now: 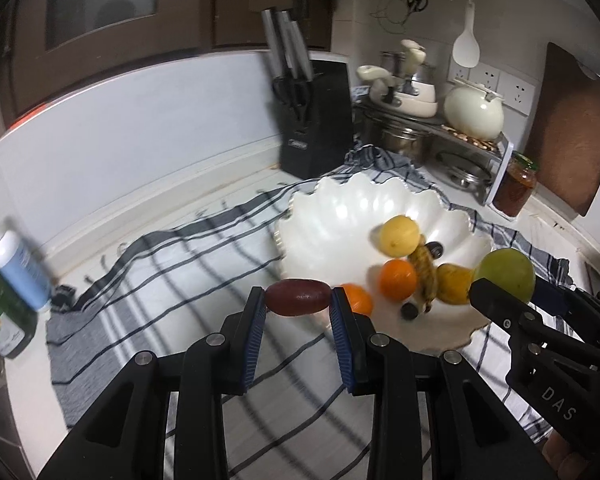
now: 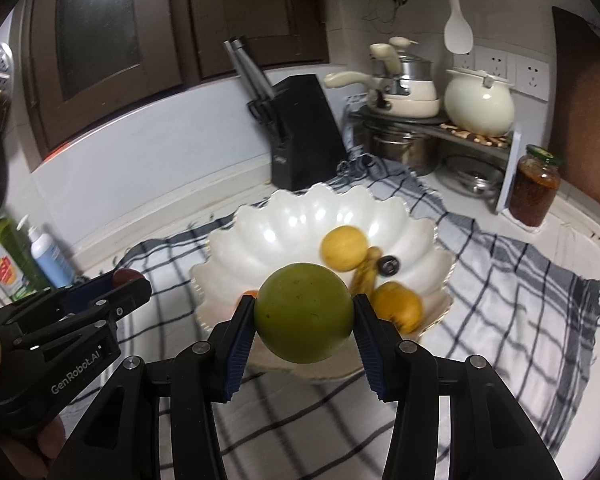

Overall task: Organize fruits
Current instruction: 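Lift the grape and apple and carry both over the white bowl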

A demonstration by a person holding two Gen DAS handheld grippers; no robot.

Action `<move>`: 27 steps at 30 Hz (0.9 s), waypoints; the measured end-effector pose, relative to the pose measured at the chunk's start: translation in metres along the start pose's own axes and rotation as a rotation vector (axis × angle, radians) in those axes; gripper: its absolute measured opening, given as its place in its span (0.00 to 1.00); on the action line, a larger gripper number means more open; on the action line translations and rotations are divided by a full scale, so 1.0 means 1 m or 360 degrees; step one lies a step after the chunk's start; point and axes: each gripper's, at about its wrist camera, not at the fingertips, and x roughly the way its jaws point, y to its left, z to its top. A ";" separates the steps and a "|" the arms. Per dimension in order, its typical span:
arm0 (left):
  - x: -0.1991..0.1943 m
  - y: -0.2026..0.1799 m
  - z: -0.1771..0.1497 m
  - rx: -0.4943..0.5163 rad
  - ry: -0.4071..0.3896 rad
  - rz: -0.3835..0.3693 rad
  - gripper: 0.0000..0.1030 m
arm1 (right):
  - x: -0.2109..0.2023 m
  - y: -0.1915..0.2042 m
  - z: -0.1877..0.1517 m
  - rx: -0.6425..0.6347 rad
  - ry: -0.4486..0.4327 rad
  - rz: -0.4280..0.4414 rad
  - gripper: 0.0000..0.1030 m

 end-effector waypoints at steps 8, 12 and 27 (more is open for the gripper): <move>0.027 -0.022 0.025 0.0050 -0.0005 -0.0048 0.32 | 0.016 -0.028 0.017 0.0044 -0.0006 -0.0074 0.48; 0.042 -0.026 0.033 0.0049 0.0008 -0.0057 0.32 | 0.031 -0.039 0.024 0.0055 0.0004 -0.0108 0.48; 0.099 -0.035 0.048 0.0045 0.0099 -0.0072 0.32 | 0.079 -0.066 0.037 0.0087 0.0096 -0.0216 0.48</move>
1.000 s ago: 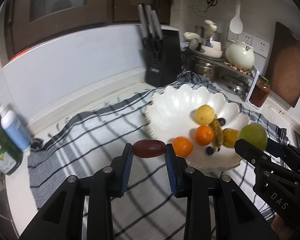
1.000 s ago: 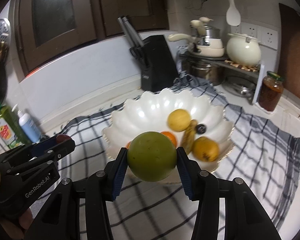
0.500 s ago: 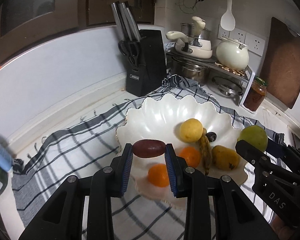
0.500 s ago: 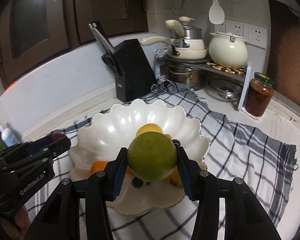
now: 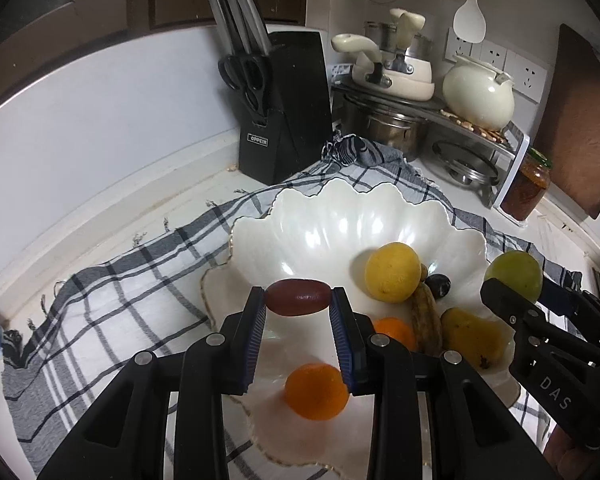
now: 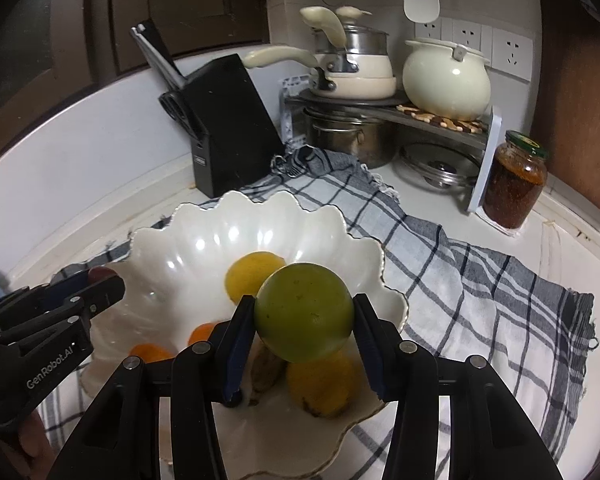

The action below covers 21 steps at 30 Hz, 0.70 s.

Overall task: Organize fruits
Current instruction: 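Lift the grape and apple and carry both over the white bowl, then open both tools to release the grape and apple into the bowl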

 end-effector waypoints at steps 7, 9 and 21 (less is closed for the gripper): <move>0.014 -0.004 0.000 -0.0005 0.0033 0.0030 0.32 | 0.010 -0.003 0.001 0.0007 0.0039 -0.0046 0.48; 0.015 -0.005 -0.001 -0.0004 0.0038 0.0046 0.32 | 0.011 -0.003 0.001 0.0007 0.0052 -0.0040 0.48; 0.002 -0.003 -0.003 -0.0007 -0.0007 0.0140 0.68 | -0.004 -0.007 -0.001 0.0023 -0.0028 -0.0134 0.81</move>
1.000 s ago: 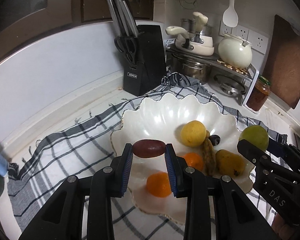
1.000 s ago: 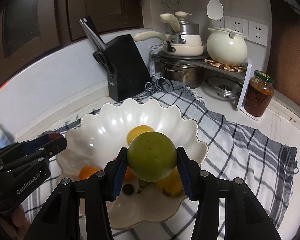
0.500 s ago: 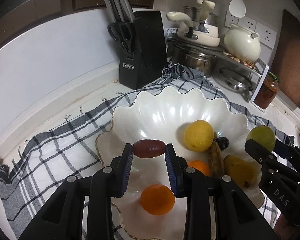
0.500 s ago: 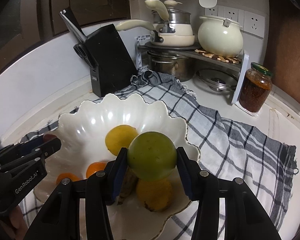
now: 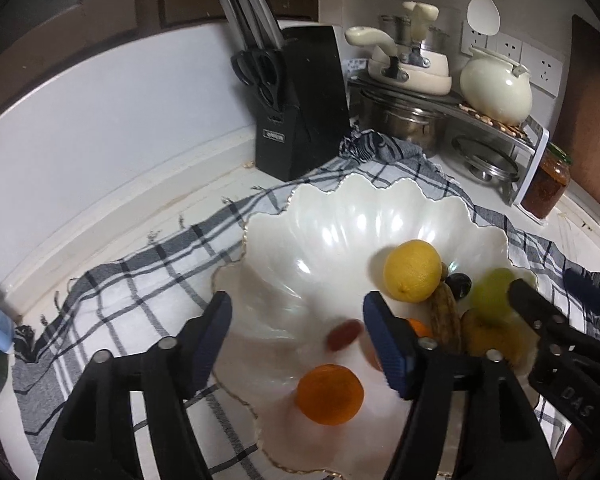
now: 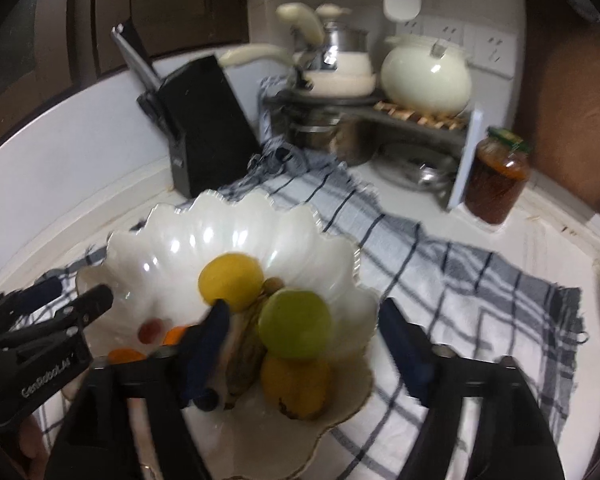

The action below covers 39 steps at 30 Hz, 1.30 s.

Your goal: Organize fruits

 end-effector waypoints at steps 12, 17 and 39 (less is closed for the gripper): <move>-0.040 0.005 -0.010 -0.0036 -0.0066 0.0100 0.89 | -0.044 0.001 0.000 -0.0019 -0.0095 0.0005 0.85; -0.066 0.005 -0.019 -0.0044 -0.0105 0.0125 0.89 | -0.063 -0.003 -0.007 -0.0009 -0.0123 0.0022 0.85; -0.167 -0.001 -0.088 -0.0145 -0.0224 0.0161 0.89 | -0.162 -0.019 -0.063 -0.0031 -0.0247 0.0105 0.85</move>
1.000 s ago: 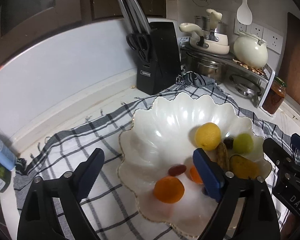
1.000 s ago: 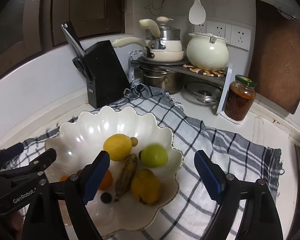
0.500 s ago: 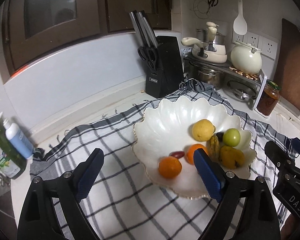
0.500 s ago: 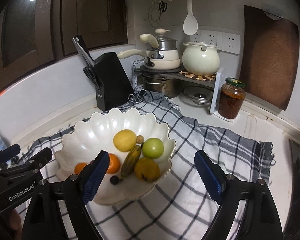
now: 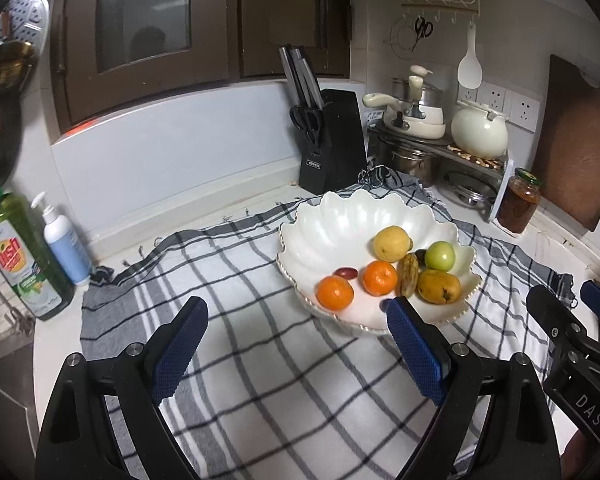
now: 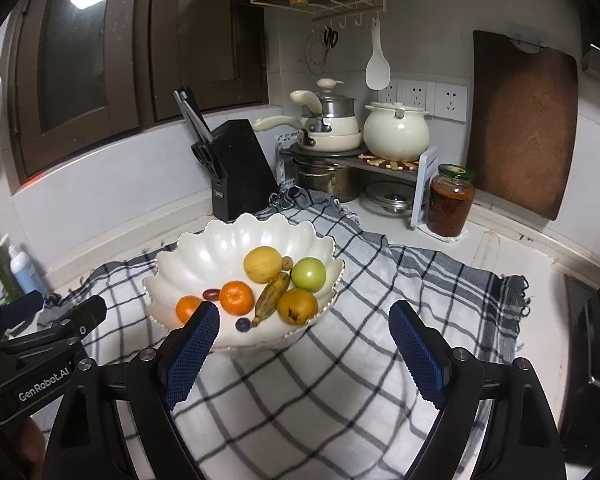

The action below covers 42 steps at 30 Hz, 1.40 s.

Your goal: Organize fruits

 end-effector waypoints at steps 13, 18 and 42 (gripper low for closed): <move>-0.053 0.004 -0.035 -0.0010 -0.0045 0.0010 0.89 | -0.049 -0.006 -0.036 -0.0001 -0.0010 0.0035 0.85; -0.073 0.007 -0.051 0.0004 -0.0053 -0.0006 0.89 | -0.068 -0.009 -0.050 0.0026 -0.0020 0.0050 0.85; -0.122 0.019 -0.114 -0.0013 -0.0041 0.0062 0.92 | -0.112 -0.009 -0.106 0.0012 0.0027 0.0125 0.85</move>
